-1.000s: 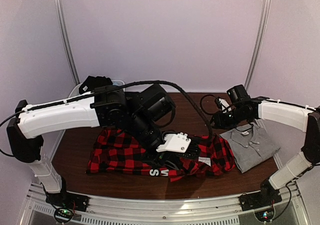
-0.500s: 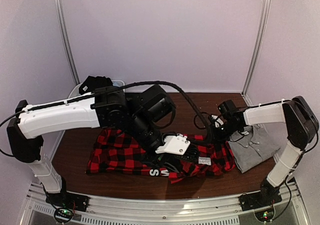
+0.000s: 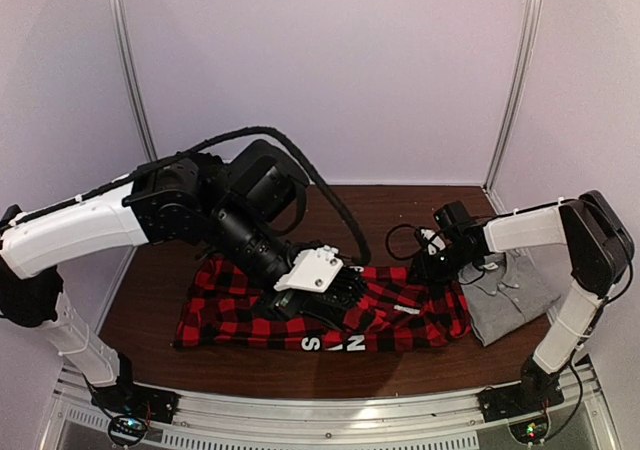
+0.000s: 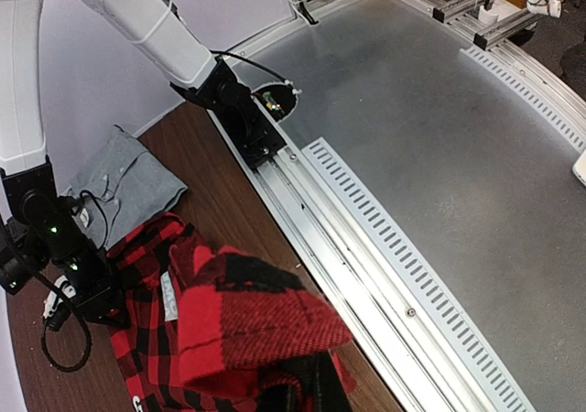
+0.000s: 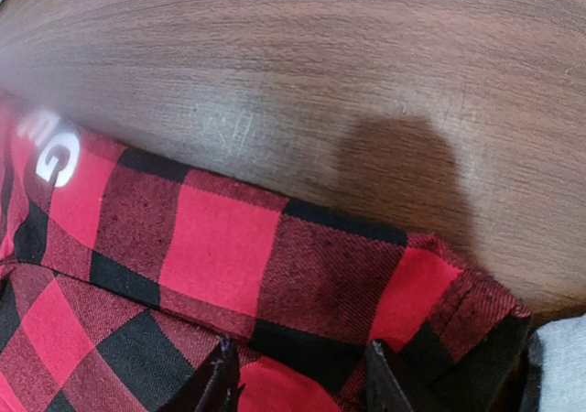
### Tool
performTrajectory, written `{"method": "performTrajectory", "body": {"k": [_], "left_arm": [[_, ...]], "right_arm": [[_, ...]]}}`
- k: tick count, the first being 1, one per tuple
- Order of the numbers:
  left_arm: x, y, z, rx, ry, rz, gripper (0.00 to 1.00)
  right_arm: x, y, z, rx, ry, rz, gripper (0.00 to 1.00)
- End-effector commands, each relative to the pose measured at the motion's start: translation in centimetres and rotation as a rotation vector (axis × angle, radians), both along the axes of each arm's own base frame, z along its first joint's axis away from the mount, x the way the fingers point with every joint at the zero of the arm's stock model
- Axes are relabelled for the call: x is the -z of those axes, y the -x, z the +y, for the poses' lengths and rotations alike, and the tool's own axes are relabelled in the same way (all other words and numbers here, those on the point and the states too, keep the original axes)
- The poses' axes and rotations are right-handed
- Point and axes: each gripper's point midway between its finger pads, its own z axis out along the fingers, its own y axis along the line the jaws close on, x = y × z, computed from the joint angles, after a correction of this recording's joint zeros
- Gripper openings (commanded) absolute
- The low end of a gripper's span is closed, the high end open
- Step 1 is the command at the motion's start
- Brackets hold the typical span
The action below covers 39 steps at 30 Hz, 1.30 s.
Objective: Fold and stack the long sleeve shirts
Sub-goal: Smooth out the rectangle-folded shirt at the center of the board, then fold the sleeve of the rectangle-folded shirt.
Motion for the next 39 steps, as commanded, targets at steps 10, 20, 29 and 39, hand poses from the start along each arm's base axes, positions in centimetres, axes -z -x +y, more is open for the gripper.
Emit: {"method": "performTrajectory", "body": {"k": [10, 20, 29, 39], "left_arm": [[-1.4, -3.9, -2.7, -0.065, 0.127, 0.074, 0.0], [1.2, -16.1, -4.1, -0.401, 0.147, 0.263, 0.0], [5.6, -25.1, 1.5, -0.723, 0.116, 0.385, 0.0], [9.8, -31.2, 9.1, -1.01, 0.087, 0.424, 0.0]], "right_arm": [[-5.3, -1.4, -0.7, 0.03, -0.018, -0.084, 0.57], [-8.7, -1.8, -1.6, 0.058, -0.065, -0.141, 0.58], [-8.5, -1.5, -2.9, 0.078, -0.056, -0.143, 0.58], [-7.2, -1.0, -2.7, 0.065, -0.066, -0.122, 0.58]]}}
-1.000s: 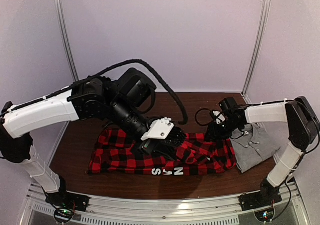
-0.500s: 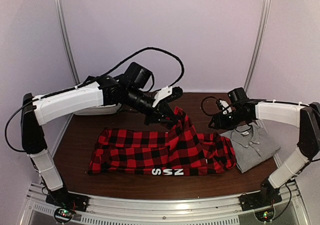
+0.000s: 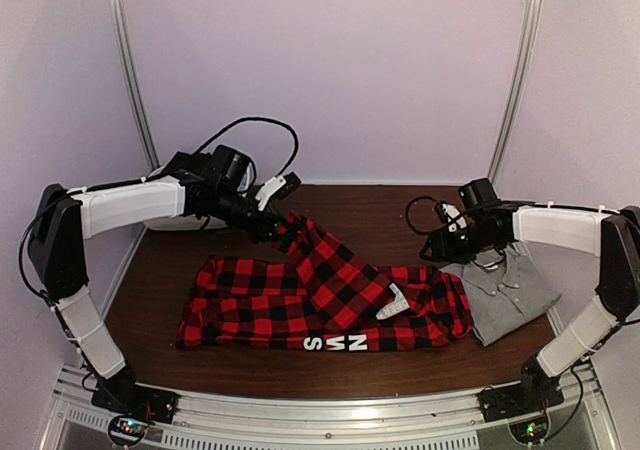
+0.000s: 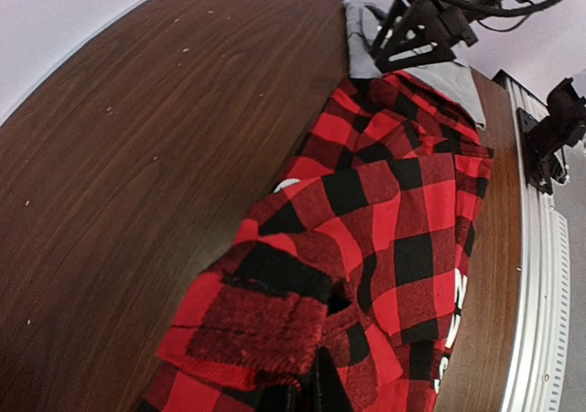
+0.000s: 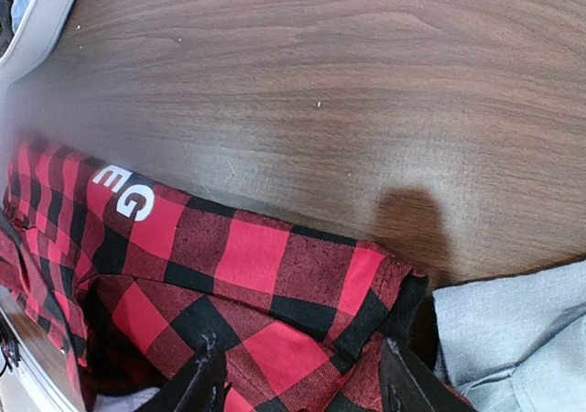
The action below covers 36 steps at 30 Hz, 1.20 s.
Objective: Fold and stack the long sleeve shirts
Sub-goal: Fold the sleeve of the rectangle-folded shirt.
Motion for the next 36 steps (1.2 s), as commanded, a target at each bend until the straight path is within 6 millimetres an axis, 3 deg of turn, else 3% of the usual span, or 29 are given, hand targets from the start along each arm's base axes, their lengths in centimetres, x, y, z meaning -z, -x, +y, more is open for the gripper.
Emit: {"method": "performTrajectory", "body": {"k": [1, 8, 16, 36], "left_arm": [[-1.5, -2.8, 2.5, -0.127, 0.017, -0.064, 0.0], [0.9, -4.3, 5.2, -0.23, -0.058, -0.022, 0.0], [3.0, -4.5, 8.1, -0.329, -0.107, 0.048, 0.0], [9.3, -1.8, 12.0, -0.475, -0.262, 0.241, 0.0]], "right_arm": [[0.2, 0.4, -0.1, -0.013, -0.011, -0.008, 0.58], [0.3, 1.1, 0.5, -0.05, -0.044, -0.011, 0.58], [0.0, 1.6, 0.8, -0.072, -0.063, -0.016, 0.58], [1.0, 1.9, 1.6, -0.095, -0.077, 0.0, 0.58]]}}
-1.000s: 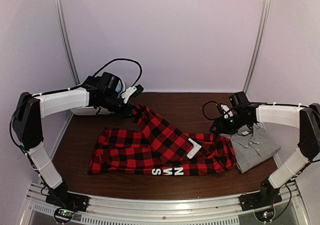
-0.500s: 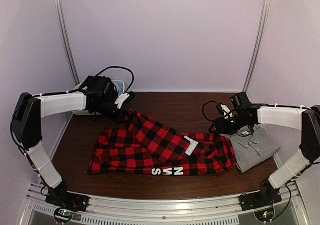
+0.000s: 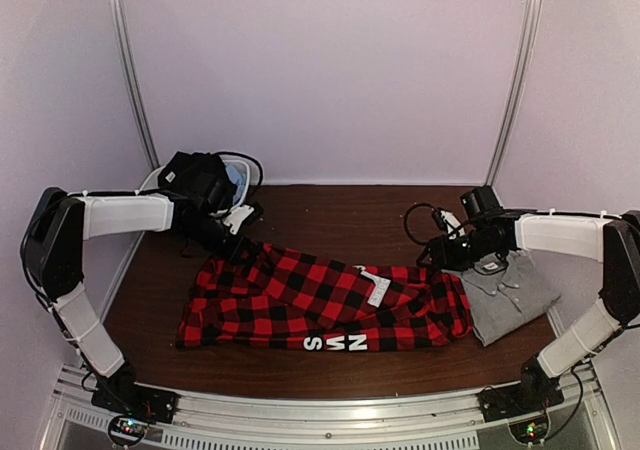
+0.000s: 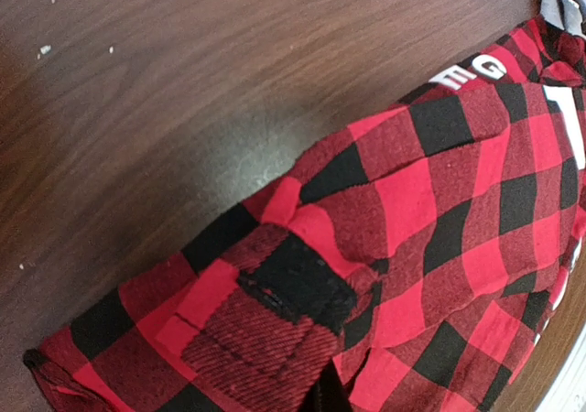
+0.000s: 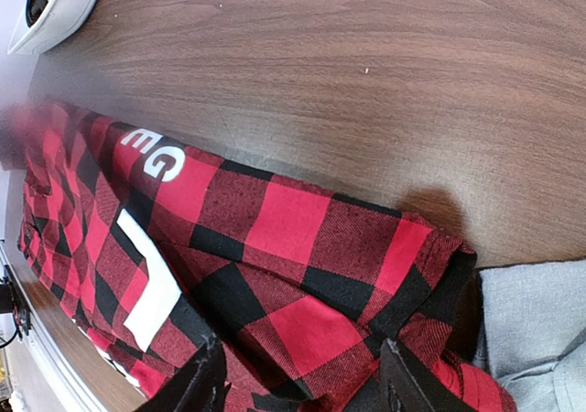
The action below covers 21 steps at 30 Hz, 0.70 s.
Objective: Fold and stack the long sleeve shirts
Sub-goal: Fold the sleeve of the rectangle-folded shirt.
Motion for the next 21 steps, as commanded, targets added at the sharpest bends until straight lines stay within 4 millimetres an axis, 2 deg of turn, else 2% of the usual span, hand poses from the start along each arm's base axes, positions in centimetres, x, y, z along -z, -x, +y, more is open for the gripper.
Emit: {"method": "performTrajectory", "body": {"k": [1, 5, 13, 21], "left_arm": [[0.5, 0.4, 1.6, -0.079, -0.018, 0.043, 0.0], [1.2, 1.0, 2.4, -0.108, -0.019, 0.092, 0.0], [1.1, 1.9, 3.1, -0.13, -0.019, 0.125, 0.0], [2.1, 3.0, 3.8, -0.136, -0.05, 0.163, 0.0]], "right_arm": [[0.3, -0.1, 0.4, -0.015, -0.009, -0.01, 0.58], [0.6, 0.0, 0.6, -0.019, -0.01, -0.005, 0.58], [0.8, 0.2, 1.0, -0.03, -0.007, -0.001, 0.58], [1.8, 0.3, 1.7, -0.049, 0.008, 0.019, 0.59]]}}
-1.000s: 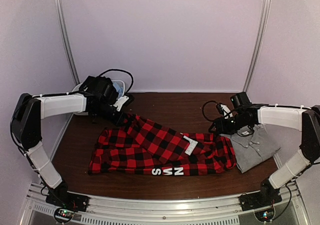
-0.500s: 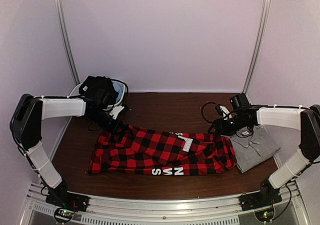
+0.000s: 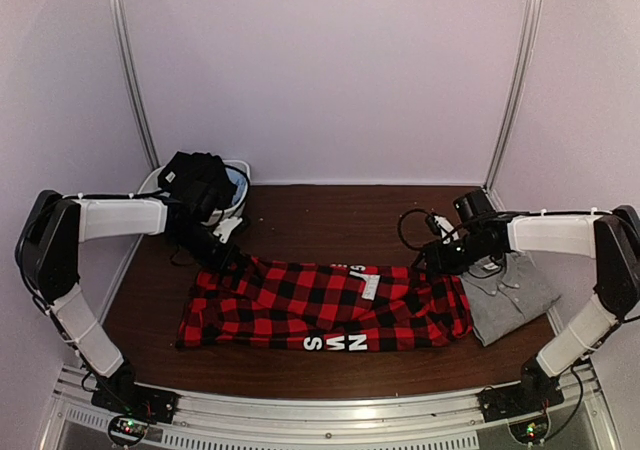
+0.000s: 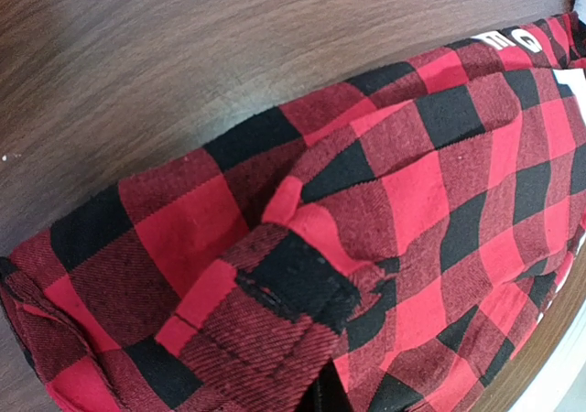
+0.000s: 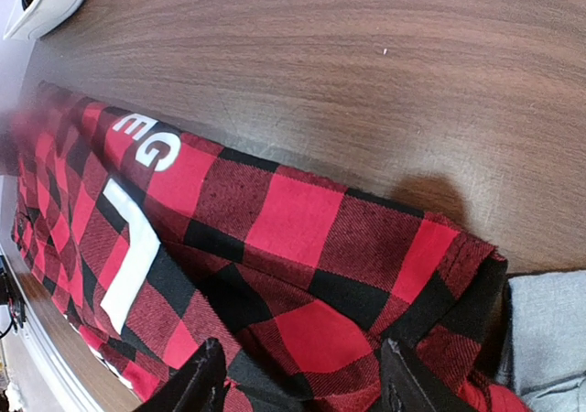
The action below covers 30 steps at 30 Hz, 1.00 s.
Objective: Fold and stack the long sleeve shirts
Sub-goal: Fold the sleeve of the rectangle-folded shirt.
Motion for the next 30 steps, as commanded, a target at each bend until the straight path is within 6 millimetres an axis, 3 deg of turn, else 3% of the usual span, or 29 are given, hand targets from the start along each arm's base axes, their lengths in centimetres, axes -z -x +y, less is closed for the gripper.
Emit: {"method": "performTrajectory", "body": {"k": [1, 9, 20, 23, 25, 28, 29, 30], "left_arm": [[0.0, 0.6, 0.9, -0.024, -0.013, 0.007, 0.0], [1.5, 0.6, 1.3, -0.032, -0.039, 0.026, 0.01], [2.7, -0.3, 3.3, -0.079, -0.161, -0.008, 0.13], [2.6, -0.7, 3.7, -0.095, -0.183, -0.023, 0.32], [2.4, -0.9, 3.9, -0.102, -0.193, -0.035, 0.35], [1.6, -1.5, 4.3, -0.123, -0.209, -0.069, 0.5], [1.2, -1.8, 4.5, -0.133, -0.216, -0.086, 0.91], [0.6, -2.1, 4.6, -0.143, -0.222, -0.106, 0.97]], "right_arm": [[0.7, 0.1, 0.7, -0.021, 0.007, 0.004, 0.59], [2.0, 0.5, 1.5, -0.041, 0.025, 0.027, 0.59], [1.8, 0.6, 2.0, -0.044, 0.029, 0.024, 0.59], [1.2, 0.6, 1.9, -0.038, 0.038, 0.011, 0.59], [0.6, 0.5, 1.7, -0.032, 0.043, -0.004, 0.59], [-0.2, 0.6, 1.7, -0.03, 0.04, -0.019, 0.59], [-0.4, 0.7, 1.8, -0.03, 0.038, -0.024, 0.59], [-0.7, 0.8, 1.9, -0.031, 0.036, -0.029, 0.59]]}}
